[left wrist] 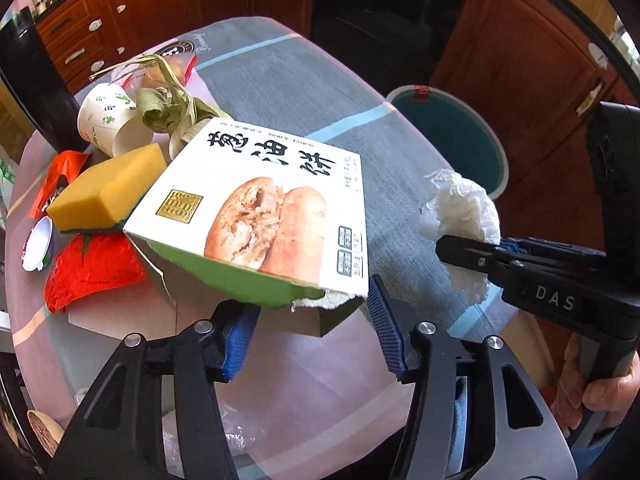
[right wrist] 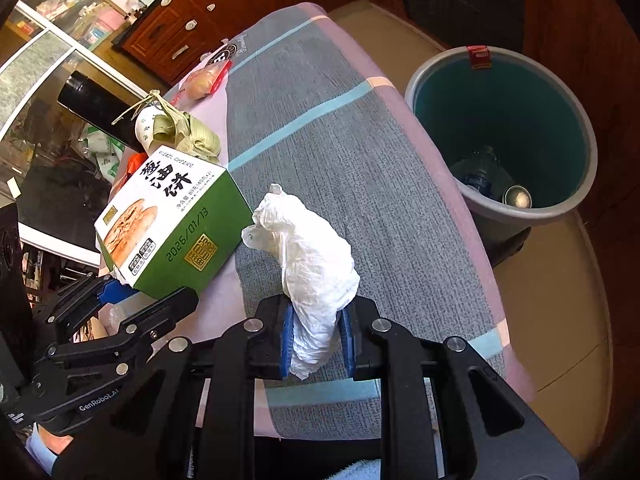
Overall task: Collect trash
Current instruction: 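Carry box and tissue over the bin and open both tools to drop them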
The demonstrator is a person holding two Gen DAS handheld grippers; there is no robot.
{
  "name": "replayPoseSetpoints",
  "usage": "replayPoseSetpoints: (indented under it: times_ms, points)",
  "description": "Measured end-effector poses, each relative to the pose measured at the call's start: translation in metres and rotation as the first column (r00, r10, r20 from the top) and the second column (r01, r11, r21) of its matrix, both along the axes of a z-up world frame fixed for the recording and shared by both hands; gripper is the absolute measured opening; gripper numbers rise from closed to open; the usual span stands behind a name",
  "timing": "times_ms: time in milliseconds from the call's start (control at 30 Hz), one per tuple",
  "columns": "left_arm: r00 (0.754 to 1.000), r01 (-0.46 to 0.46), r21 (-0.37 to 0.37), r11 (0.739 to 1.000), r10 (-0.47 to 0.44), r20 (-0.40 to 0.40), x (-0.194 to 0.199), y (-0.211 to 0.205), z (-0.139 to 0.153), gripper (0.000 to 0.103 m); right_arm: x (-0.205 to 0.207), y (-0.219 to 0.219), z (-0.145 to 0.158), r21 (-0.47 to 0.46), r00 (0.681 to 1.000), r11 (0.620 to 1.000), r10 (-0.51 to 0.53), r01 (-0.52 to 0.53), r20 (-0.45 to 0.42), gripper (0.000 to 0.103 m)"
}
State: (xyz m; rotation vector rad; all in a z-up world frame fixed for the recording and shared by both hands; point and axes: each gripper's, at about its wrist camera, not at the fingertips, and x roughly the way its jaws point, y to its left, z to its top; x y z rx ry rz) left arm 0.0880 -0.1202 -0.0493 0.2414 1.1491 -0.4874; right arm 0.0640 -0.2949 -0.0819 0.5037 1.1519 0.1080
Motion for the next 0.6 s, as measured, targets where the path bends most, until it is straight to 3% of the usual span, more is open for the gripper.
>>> replayPoseSetpoints:
  times_ms: [100,133,167,200,433,600]
  points:
    - [1.0,-0.007,-0.003,1.0,0.008,0.025,0.002,-0.005,0.001,0.051,0.002,-0.004,-0.002,-0.002,1.0,1.0,0.0,0.0,-0.003,0.018]
    - [0.999,-0.004,0.005,1.0,0.004,0.036,0.0,-0.007,0.001,0.042,0.003,-0.005,-0.002,-0.004,1.0,1.0,-0.001,0.001,-0.003,0.018]
    - [0.999,0.009,0.011,1.0,-0.009,0.036,-0.001,-0.01,0.002,0.011,0.004,-0.006,-0.003,-0.006,1.0,1.0,-0.003,0.003,-0.002,0.018]
    - [0.999,0.021,0.012,1.0,-0.021,0.03,-0.003,-0.012,0.002,0.005,0.004,-0.008,-0.002,-0.009,1.0,1.0,-0.005,0.005,0.0,0.018]
    - [0.996,0.074,-0.05,0.996,-0.071,0.046,-0.006,-0.028,0.036,0.004,0.007,-0.033,0.008,0.009,0.998,0.999,-0.053,0.052,0.043,0.018]
    - [0.99,0.136,-0.091,0.987,-0.132,0.054,-0.002,-0.058,0.057,0.004,0.002,-0.076,0.025,0.022,0.986,0.99,-0.14,0.138,0.095,0.018]
